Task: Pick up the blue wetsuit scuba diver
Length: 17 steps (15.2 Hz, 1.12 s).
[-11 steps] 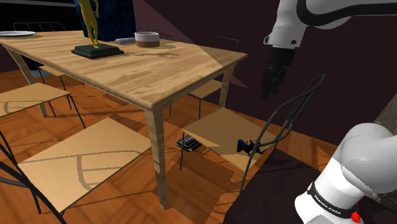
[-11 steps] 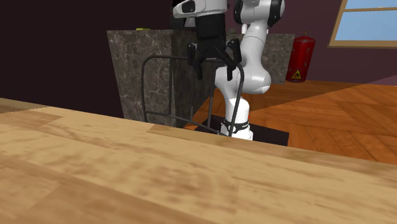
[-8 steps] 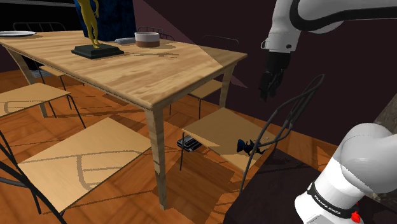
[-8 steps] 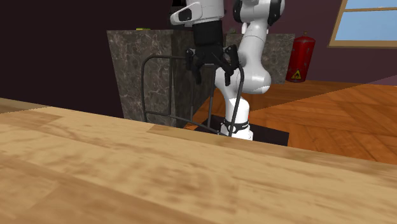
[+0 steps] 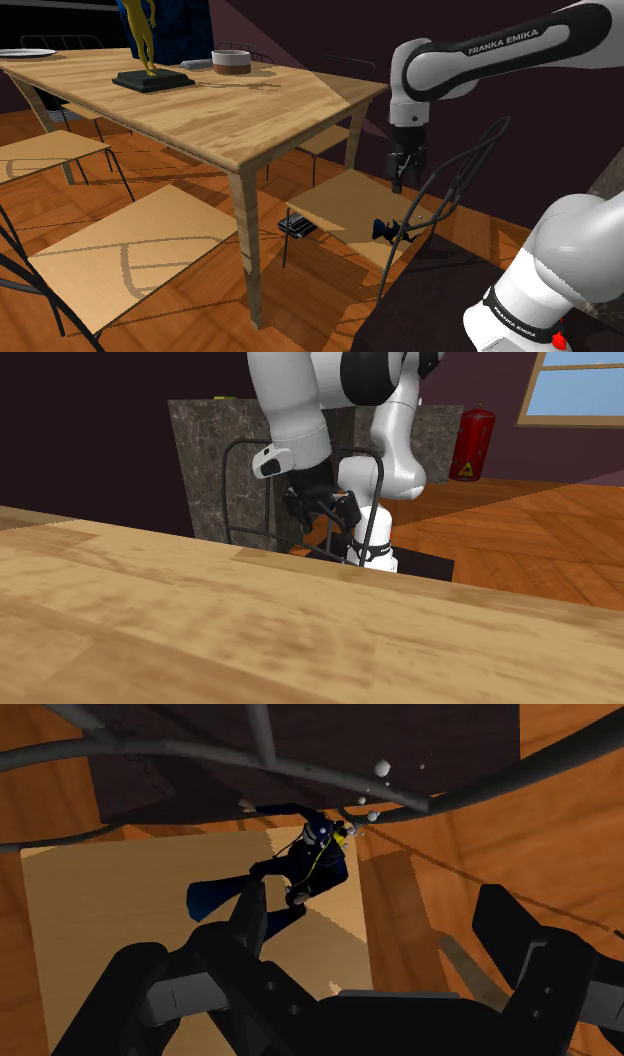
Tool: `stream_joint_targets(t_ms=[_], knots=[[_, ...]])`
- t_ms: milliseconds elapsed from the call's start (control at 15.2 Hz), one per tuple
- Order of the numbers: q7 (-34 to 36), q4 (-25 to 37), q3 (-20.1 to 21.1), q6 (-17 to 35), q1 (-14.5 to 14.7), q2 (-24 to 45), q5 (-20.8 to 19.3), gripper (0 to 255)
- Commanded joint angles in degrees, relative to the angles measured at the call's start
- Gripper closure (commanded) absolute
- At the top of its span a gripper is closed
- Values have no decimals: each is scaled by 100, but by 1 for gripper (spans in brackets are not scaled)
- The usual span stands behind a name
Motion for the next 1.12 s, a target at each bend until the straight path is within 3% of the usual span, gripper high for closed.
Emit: stream_joint_targets(t_ms=[0,462,1056], knots=[[75,-71,-15,147,-35,387,19,0],[286,-234,-93,700,-147,1848,104,0],[204,-401,-91,1366,-137,2372,157,0]])
